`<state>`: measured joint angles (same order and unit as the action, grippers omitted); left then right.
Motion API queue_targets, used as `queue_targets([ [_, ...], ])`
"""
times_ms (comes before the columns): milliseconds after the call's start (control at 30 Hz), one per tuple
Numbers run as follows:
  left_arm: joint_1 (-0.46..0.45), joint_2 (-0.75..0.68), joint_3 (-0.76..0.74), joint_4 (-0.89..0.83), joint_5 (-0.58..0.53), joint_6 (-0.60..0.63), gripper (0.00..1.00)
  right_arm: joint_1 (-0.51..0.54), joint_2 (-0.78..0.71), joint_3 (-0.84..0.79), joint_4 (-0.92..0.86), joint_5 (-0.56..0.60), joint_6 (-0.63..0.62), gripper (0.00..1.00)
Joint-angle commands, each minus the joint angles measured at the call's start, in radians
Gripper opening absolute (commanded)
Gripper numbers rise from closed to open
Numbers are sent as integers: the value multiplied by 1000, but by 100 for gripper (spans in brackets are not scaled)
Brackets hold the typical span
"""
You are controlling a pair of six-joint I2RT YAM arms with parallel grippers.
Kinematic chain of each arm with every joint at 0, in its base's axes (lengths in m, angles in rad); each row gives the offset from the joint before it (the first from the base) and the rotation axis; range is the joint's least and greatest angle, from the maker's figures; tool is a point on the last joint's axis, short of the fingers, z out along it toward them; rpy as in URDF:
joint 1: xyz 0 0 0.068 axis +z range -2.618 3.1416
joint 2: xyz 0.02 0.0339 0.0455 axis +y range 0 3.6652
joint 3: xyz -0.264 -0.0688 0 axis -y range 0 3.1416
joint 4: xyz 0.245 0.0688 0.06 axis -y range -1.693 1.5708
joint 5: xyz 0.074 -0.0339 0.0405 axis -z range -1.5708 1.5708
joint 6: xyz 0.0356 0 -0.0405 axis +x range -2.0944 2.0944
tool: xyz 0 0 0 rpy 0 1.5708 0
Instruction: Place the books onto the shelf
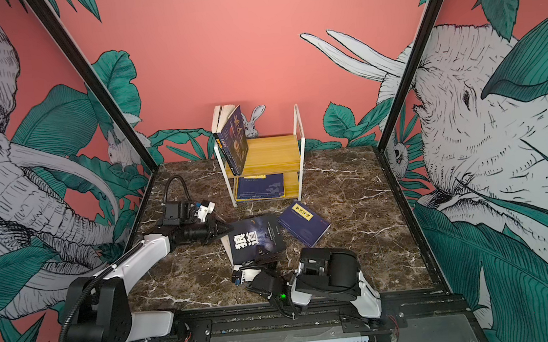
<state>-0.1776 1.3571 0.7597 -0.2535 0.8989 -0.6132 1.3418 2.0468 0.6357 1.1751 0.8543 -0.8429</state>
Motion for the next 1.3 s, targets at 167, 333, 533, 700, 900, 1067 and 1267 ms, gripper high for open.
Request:
queue_targets([
  [167,15,-2,34,-9,19,41,19,10,-54,-15,206,41,-80,0],
  [333,75,-51,80,-57,-31,144,54,20,-217,-65,57,-6,20,0],
  [533,200,-205,76,-64,-118,329,72,6,-491,-74,-284,-84,244,0],
  [700,233,-293,69,-137,-187,520,88,-63,-720,-2,-642,-167,498,0],
  [900,244,-419,-20,-141,-179,671,99,-214,-908,149,-928,-295,750,0],
  [1067,248,-465,-68,-105,-186,716,99,-328,-912,348,-1043,-251,879,0],
  [1267,248,-498,-89,-66,-161,717,100,-395,-793,551,-949,-210,921,0],
])
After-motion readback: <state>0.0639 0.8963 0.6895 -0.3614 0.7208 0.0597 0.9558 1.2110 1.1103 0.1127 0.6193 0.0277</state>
